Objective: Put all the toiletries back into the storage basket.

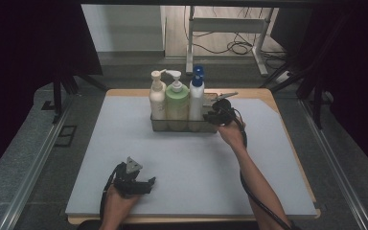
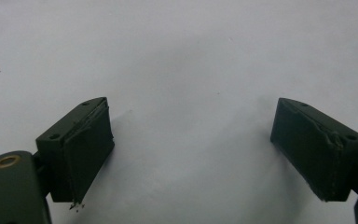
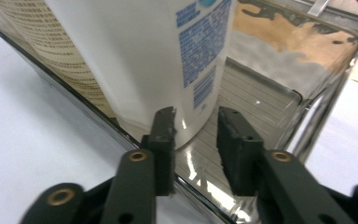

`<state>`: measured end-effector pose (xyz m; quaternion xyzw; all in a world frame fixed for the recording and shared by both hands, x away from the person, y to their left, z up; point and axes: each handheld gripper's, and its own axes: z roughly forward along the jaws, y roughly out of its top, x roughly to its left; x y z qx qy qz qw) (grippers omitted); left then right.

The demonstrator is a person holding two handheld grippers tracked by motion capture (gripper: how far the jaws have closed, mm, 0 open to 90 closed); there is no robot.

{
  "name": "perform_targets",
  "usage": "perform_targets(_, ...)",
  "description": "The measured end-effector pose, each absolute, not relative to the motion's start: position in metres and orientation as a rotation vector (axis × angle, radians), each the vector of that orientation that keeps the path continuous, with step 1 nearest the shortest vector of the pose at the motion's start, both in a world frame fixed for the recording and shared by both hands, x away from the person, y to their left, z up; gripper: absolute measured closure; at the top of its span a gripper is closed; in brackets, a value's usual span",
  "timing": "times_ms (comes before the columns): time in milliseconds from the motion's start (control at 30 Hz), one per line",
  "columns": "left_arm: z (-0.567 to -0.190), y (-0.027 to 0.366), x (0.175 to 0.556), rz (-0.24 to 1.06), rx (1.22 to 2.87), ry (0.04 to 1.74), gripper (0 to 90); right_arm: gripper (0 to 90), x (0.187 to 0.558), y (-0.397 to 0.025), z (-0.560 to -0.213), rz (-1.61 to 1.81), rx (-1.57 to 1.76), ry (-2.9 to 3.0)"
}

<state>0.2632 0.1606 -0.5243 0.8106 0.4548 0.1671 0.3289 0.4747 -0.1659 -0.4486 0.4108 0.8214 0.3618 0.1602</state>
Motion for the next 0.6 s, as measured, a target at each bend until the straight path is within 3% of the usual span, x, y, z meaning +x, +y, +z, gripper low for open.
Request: perform_targets(600, -0.524, 0.161, 0.263, 0.437, 2.12, 1.19, 12.1, 46.8, 0.454, -0.178, -0.432, 1.115, 1.139, 2.341)
